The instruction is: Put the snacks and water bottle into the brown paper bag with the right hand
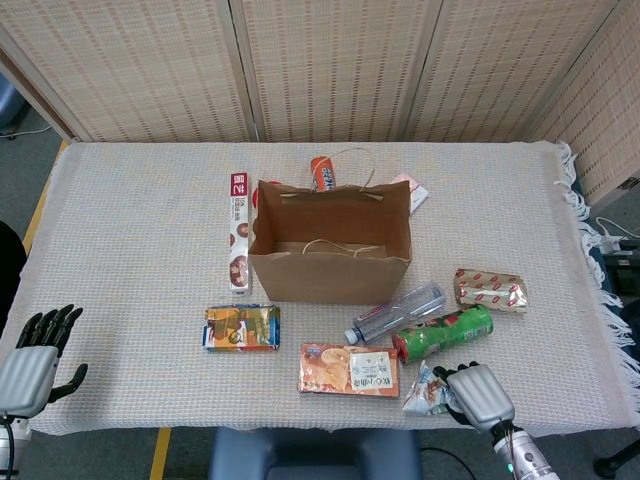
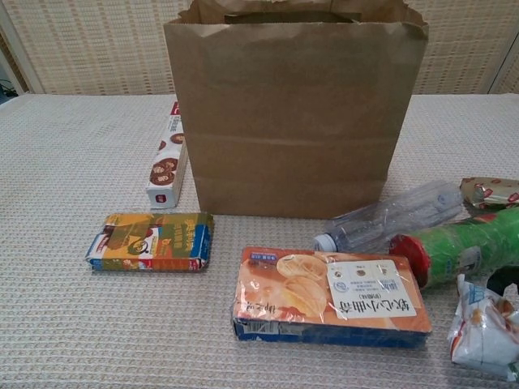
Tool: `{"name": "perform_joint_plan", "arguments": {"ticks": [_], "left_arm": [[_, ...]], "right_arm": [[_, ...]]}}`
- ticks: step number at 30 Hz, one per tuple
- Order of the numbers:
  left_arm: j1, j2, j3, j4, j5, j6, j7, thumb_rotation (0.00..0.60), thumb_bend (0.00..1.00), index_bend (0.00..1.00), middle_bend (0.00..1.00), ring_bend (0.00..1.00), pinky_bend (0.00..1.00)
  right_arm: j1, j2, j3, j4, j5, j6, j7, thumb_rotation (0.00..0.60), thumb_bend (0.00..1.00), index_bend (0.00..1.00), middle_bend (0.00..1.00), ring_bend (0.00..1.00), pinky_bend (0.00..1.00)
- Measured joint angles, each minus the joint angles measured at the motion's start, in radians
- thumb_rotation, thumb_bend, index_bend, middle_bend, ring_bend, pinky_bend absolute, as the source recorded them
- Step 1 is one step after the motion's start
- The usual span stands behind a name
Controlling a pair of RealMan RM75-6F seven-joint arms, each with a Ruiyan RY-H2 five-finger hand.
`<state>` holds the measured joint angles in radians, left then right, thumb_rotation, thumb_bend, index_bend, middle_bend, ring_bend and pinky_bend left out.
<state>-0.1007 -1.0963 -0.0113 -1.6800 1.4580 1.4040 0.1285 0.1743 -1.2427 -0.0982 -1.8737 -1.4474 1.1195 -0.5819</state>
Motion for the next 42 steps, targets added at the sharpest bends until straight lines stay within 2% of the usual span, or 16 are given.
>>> {"name": "perform_joint_plan", "arguments": {"ticks": [5, 8, 13, 18, 23, 28, 31, 34, 38, 42], "left_arm": [[-0.001, -0.002, 0.000, -0.002, 0.003, 0.002, 0.008, 0.600, 0.36, 0.00, 0.00, 0.00, 0.02], [-0.002, -0.003, 0.001, -0.004, 0.003, 0.001, 0.014, 0.600, 0.36, 0.00, 0.00, 0.00, 0.02], [-0.004, -0.005, 0.002, -0.004, 0.011, 0.004, 0.023, 0.600, 0.36, 0.00, 0.00, 0.00, 0.02], [-0.006, -0.004, 0.005, -0.007, 0.011, 0.000, 0.023, 0.600, 0.36, 0.00, 0.00, 0.00, 0.02], [-0.007, -0.001, 0.006, -0.008, 0.013, -0.002, 0.011, 0.600, 0.36, 0.00, 0.00, 0.00, 0.02], [-0.010, 0.007, 0.007, -0.010, 0.003, -0.020, -0.010, 0.600, 0.36, 0.00, 0.00, 0.00, 0.02], [-0.011, 0.017, 0.012, -0.013, 0.006, -0.025, -0.017, 0.600, 0.36, 0.00, 0.00, 0.00, 0.02], [-0.009, 0.018, 0.016, -0.011, 0.020, -0.016, -0.020, 0.600, 0.36, 0.00, 0.00, 0.00, 0.02], [-0.006, 0.021, 0.019, -0.010, 0.020, -0.015, -0.030, 0.600, 0.36, 0.00, 0.00, 0.00, 0.02], [-0.004, 0.026, 0.019, -0.011, 0.013, -0.015, -0.045, 0.600, 0.36, 0.00, 0.00, 0.00, 0.02]], "right_arm": [[-0.002, 0.101, 0.019, -0.100, -0.069, 0.078, 0.160, 0.600, 0.46, 0.70, 0.61, 0.65, 0.70], [0.005, 0.180, 0.060, -0.171, -0.098, 0.134, 0.236, 0.600, 0.46, 0.70, 0.61, 0.65, 0.70], [0.044, 0.262, 0.186, -0.269, -0.078, 0.191, 0.242, 0.600, 0.46, 0.70, 0.61, 0.64, 0.70], [0.127, 0.270, 0.320, -0.333, 0.042, 0.197, 0.151, 0.600, 0.46, 0.69, 0.61, 0.63, 0.69], [0.280, 0.199, 0.456, -0.358, 0.241, 0.193, -0.004, 0.600, 0.46, 0.69, 0.61, 0.63, 0.69], [0.478, 0.044, 0.546, -0.322, 0.437, 0.206, -0.180, 0.600, 0.46, 0.68, 0.61, 0.62, 0.68], [0.588, -0.048, 0.576, -0.275, 0.532, 0.214, -0.272, 0.600, 0.46, 0.67, 0.61, 0.62, 0.68], [0.681, -0.138, 0.587, -0.211, 0.578, 0.226, -0.342, 0.600, 0.46, 0.65, 0.61, 0.61, 0.68], [0.763, -0.223, 0.590, -0.117, 0.619, 0.251, -0.405, 0.600, 0.46, 0.64, 0.61, 0.61, 0.67], [0.802, -0.276, 0.589, -0.033, 0.662, 0.287, -0.448, 0.600, 0.46, 0.60, 0.61, 0.56, 0.63]]}}
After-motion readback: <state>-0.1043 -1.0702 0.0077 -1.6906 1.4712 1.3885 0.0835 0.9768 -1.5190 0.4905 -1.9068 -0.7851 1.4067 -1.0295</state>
